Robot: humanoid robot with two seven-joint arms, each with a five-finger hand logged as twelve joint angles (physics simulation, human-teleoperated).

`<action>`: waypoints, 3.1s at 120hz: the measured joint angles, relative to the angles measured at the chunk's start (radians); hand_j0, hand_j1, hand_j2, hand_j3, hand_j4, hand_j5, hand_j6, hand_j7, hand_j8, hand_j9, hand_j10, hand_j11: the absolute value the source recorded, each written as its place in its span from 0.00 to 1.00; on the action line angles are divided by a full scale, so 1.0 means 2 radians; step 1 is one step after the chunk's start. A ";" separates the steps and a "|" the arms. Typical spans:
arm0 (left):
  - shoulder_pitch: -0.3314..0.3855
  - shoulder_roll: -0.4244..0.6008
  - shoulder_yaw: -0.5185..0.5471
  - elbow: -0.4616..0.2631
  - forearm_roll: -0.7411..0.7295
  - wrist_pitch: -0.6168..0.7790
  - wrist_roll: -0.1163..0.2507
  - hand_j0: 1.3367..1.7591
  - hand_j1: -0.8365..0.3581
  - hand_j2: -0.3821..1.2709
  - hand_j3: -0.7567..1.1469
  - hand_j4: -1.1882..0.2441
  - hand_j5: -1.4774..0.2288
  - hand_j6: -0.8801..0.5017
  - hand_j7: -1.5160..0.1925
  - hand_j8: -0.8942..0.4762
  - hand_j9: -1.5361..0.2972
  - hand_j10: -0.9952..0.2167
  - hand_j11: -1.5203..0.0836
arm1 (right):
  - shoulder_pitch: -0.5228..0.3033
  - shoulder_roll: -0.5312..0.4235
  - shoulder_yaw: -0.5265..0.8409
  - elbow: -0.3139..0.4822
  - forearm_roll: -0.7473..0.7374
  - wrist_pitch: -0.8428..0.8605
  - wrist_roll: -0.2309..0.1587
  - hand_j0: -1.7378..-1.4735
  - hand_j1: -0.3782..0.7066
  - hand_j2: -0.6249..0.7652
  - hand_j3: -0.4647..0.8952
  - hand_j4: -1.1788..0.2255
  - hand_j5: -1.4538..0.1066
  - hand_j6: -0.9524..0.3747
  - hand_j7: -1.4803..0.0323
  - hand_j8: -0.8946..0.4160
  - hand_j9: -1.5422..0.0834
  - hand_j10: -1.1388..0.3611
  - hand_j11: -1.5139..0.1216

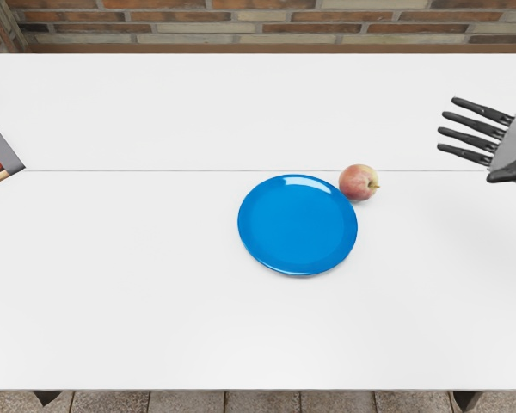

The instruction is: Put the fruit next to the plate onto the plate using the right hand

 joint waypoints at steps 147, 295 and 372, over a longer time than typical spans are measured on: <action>0.000 0.000 0.000 0.000 0.000 0.000 0.000 0.76 0.99 0.23 0.40 0.82 0.86 0.63 0.88 0.65 0.83 0.82 0.94 | 0.365 0.135 -0.564 0.008 -0.512 -0.367 0.000 0.30 0.23 0.42 0.34 0.71 0.78 0.58 0.82 0.54 0.80 0.64 0.78; 0.000 0.000 0.000 0.000 0.000 0.000 0.000 0.76 0.99 0.23 0.40 0.82 0.86 0.63 0.88 0.65 0.83 0.82 0.94 | 0.348 0.133 -0.566 0.007 -0.508 -0.360 -0.001 0.35 0.57 0.36 0.34 0.59 0.53 0.61 0.51 0.57 0.54 0.51 0.51; 0.000 0.000 0.000 0.000 0.000 0.000 0.000 0.76 0.99 0.23 0.40 0.82 0.86 0.63 0.88 0.65 0.83 0.82 0.94 | 0.350 0.083 -0.400 0.037 -0.368 -0.251 0.000 0.32 0.51 0.64 0.34 0.46 0.44 0.47 0.47 0.43 0.46 0.35 0.44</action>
